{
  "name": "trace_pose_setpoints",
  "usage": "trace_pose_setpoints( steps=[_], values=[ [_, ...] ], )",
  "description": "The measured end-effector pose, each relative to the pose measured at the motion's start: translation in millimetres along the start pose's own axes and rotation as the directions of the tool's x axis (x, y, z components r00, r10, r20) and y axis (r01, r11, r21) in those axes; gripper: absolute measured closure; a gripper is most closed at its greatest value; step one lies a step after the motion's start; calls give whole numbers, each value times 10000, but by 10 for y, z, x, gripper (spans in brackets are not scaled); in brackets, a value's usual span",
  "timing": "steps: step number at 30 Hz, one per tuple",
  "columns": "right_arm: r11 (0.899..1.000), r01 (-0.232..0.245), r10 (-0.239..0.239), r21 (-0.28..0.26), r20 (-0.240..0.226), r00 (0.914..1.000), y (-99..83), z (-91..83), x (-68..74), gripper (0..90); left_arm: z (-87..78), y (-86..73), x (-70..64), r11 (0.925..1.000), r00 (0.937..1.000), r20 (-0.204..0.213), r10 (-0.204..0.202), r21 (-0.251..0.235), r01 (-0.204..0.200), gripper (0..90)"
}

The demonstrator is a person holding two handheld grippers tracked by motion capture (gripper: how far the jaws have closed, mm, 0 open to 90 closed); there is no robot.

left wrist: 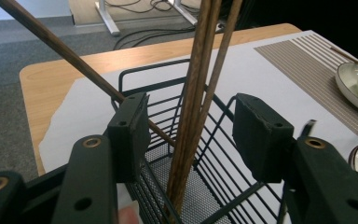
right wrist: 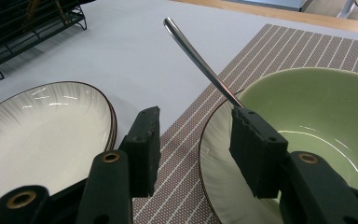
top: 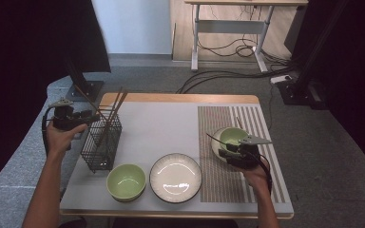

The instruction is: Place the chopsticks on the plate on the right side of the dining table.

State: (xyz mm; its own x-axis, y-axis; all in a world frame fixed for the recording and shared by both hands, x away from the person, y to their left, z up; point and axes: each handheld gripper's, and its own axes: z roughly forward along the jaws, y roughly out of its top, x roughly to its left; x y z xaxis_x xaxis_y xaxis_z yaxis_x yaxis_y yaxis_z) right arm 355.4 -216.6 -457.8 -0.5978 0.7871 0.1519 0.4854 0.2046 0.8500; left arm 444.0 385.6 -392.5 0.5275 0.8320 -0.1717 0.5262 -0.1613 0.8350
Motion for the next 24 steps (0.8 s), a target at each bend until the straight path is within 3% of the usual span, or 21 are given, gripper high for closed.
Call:
trace_pose_setpoints(
  steps=[24],
  values=[
    [10000,4,-3,-49,162,9999,-9,-3,-8,527,80,30,193,9988,9988,-137,-479,-79,478,460]
  ],
)
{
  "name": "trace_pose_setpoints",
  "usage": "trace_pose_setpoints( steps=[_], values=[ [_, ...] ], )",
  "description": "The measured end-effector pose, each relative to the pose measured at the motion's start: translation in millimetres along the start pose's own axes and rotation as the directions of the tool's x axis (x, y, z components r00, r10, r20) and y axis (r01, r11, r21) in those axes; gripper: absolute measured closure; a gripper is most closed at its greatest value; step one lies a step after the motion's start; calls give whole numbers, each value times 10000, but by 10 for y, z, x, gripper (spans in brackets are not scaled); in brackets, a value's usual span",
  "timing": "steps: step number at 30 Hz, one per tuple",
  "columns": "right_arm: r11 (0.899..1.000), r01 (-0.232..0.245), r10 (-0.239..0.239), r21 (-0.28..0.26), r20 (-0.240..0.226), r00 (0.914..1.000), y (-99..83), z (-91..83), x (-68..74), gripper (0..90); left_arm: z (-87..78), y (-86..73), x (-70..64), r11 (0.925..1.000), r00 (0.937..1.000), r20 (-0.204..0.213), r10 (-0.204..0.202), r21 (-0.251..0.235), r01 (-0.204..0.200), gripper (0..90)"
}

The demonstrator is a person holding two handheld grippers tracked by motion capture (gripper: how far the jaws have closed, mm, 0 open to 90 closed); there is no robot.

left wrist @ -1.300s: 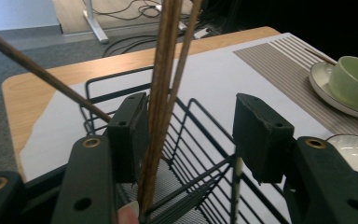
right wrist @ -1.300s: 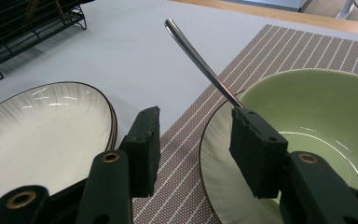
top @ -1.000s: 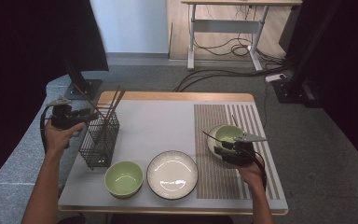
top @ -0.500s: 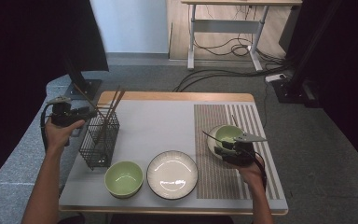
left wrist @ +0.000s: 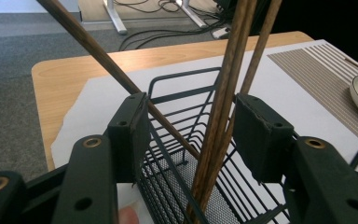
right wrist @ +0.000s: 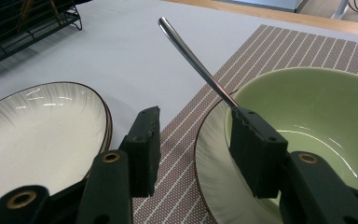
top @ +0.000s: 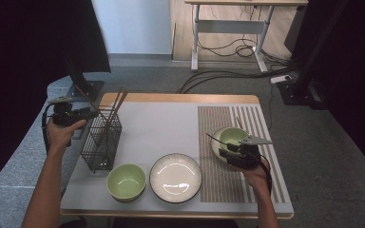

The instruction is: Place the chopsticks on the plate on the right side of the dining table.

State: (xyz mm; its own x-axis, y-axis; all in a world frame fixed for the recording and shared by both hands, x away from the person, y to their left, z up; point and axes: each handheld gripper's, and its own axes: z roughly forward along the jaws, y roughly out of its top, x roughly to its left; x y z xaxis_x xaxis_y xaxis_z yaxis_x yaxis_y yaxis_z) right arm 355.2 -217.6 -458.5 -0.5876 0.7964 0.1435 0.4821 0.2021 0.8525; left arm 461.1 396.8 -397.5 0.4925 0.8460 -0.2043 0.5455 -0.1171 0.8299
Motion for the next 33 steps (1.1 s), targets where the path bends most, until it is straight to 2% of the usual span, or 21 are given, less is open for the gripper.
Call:
trace_pose_setpoints(
  steps=[11,14,25,27,33],
  values=[
    [10000,19,-19,-17,22,10000,-4,-6,10,528,18,27,66,9999,9999,-61,-139,-55,139,460],
    [10000,9,-9,26,22,10000,-7,-11,4,528,38,43,69,9999,9995,-309,-5,113,8,460],
    [10000,-17,17,80,-8,10000,-21,-29,-15,528,113,74,120,9997,9995,-227,-227,7,227,459],
    [10000,-49,49,60,15,10000,-25,-33,-17,528,116,78,137,9998,9991,-371,-213,47,215,459],
    [10000,-34,34,71,25,10000,-31,-34,-17,528,120,88,195,9993,9983,-447,-376,18,377,460]
  ],
)
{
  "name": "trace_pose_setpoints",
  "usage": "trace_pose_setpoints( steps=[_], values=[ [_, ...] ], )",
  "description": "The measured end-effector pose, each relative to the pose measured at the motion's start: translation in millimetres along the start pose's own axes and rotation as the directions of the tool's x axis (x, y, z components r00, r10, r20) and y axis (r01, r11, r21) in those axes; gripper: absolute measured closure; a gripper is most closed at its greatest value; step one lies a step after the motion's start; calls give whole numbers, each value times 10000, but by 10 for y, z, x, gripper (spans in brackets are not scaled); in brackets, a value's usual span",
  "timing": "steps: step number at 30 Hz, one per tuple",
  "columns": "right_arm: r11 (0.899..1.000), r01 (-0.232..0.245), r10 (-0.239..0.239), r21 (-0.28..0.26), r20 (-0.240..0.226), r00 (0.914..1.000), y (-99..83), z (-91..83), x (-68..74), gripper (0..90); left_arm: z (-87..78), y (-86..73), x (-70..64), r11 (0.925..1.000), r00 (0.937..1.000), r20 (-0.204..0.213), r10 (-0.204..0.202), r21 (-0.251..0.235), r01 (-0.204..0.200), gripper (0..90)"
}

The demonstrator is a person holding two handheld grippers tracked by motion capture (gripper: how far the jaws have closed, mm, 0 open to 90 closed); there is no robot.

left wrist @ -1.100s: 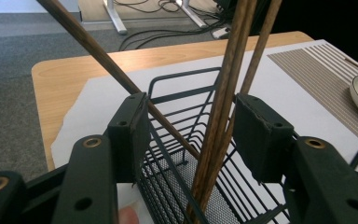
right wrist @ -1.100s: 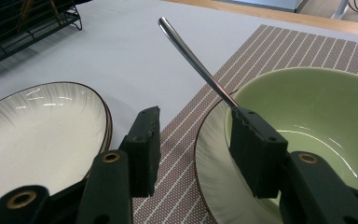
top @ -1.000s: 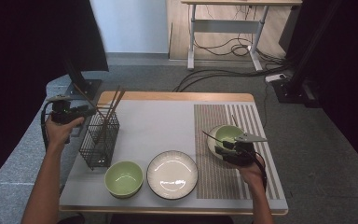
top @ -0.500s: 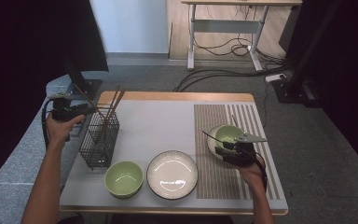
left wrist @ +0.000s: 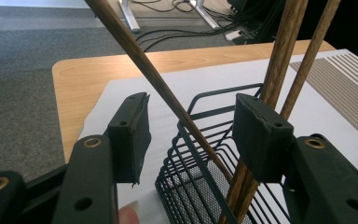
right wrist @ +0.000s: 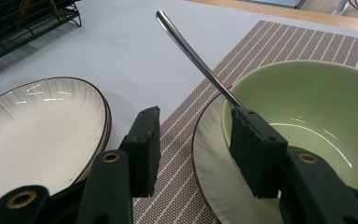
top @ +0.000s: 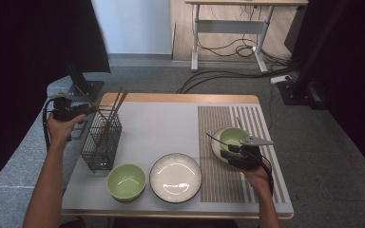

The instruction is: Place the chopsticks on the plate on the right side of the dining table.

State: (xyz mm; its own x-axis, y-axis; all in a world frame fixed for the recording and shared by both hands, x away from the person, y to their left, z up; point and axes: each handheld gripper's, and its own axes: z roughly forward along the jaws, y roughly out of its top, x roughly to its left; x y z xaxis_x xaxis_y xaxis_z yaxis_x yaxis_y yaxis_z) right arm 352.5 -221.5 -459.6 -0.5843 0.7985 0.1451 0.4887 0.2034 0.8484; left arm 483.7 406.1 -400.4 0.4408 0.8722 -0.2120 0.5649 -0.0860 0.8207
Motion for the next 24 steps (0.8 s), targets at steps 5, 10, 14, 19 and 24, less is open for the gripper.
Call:
trace_pose_setpoints(
  steps=[5,10,14,19,24],
  values=[
    [10000,-20,20,21,14,10000,-7,-17,-12,528,21,7,25,10000,10000,-35,-71,2,71,461],
    [10000,-24,24,18,49,10000,-14,-22,-24,528,39,16,34,10000,9999,-63,-87,12,87,461],
    [10000,-33,33,11,65,10000,-17,-23,-28,528,46,17,48,9999,9999,-126,-87,52,88,462],
    [10000,-22,22,-18,71,10000,-17,-29,-23,528,49,21,75,9998,9997,-166,-194,-15,193,464],
    [10000,-28,29,-96,108,9999,-9,-54,-30,528,37,35,111,9996,9992,-342,-225,-195,218,471]
  ],
)
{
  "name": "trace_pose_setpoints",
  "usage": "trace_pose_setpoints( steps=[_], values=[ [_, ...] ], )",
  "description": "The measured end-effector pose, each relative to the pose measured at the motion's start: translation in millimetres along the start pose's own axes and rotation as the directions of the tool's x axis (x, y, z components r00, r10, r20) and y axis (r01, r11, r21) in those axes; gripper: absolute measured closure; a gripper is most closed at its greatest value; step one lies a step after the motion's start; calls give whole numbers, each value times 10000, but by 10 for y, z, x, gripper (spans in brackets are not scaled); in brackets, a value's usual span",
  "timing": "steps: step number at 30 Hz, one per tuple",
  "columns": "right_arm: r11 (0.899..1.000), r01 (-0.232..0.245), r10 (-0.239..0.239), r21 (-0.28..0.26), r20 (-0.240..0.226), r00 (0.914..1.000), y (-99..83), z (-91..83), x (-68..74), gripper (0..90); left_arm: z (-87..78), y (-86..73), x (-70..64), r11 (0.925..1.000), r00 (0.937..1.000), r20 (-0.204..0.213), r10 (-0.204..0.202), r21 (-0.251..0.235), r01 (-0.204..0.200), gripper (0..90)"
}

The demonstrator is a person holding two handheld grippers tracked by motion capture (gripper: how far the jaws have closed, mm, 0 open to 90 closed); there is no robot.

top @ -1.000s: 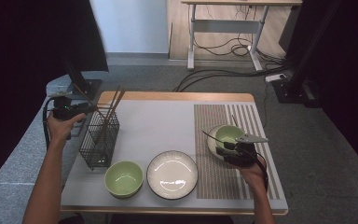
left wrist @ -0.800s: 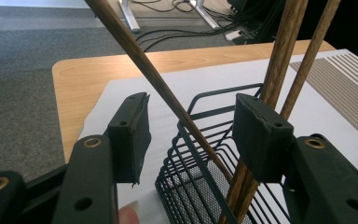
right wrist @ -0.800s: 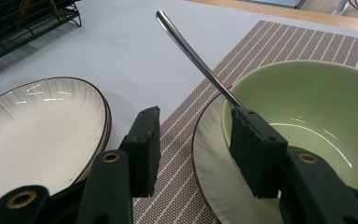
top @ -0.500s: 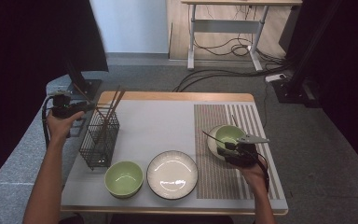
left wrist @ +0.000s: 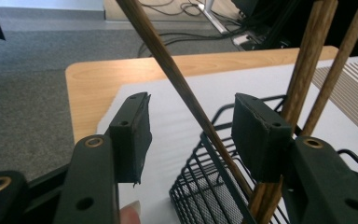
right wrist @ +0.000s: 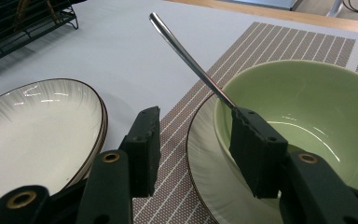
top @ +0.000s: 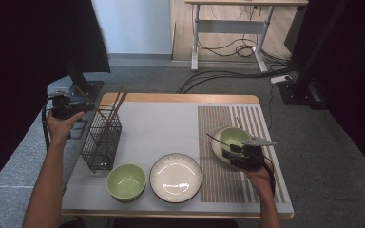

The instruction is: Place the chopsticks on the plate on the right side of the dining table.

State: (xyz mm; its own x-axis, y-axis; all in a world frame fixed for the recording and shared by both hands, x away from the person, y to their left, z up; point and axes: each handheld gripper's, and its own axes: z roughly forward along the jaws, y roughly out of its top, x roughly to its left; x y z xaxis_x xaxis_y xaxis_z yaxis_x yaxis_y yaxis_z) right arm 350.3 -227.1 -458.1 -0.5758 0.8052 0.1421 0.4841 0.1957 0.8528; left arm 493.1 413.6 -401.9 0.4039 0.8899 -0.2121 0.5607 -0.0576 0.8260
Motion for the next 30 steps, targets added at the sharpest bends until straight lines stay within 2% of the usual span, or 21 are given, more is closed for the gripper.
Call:
trace_pose_setpoints(
  steps=[10,14,20,23,30],
  values=[
    [10000,-21,21,-46,46,10000,1,-17,-2,528,82,39,46,9997,9996,167,-213,-136,216,509],
    [10000,-17,18,-77,78,10000,-1,-25,-6,528,107,54,31,9992,9992,284,-273,-298,282,577],
    [10000,-20,20,-32,99,9999,-12,-27,-17,528,107,72,-10,9968,9978,495,-450,-641,481,748],
    [10000,-32,32,-21,119,9999,-17,-27,-22,528,79,77,-29,9945,9960,713,-532,-867,593,795],
    [10000,-57,57,11,119,9999,-23,-22,-21,528,-11,81,-62,9876,9894,1296,-654,-1337,828,842]
  ],
)
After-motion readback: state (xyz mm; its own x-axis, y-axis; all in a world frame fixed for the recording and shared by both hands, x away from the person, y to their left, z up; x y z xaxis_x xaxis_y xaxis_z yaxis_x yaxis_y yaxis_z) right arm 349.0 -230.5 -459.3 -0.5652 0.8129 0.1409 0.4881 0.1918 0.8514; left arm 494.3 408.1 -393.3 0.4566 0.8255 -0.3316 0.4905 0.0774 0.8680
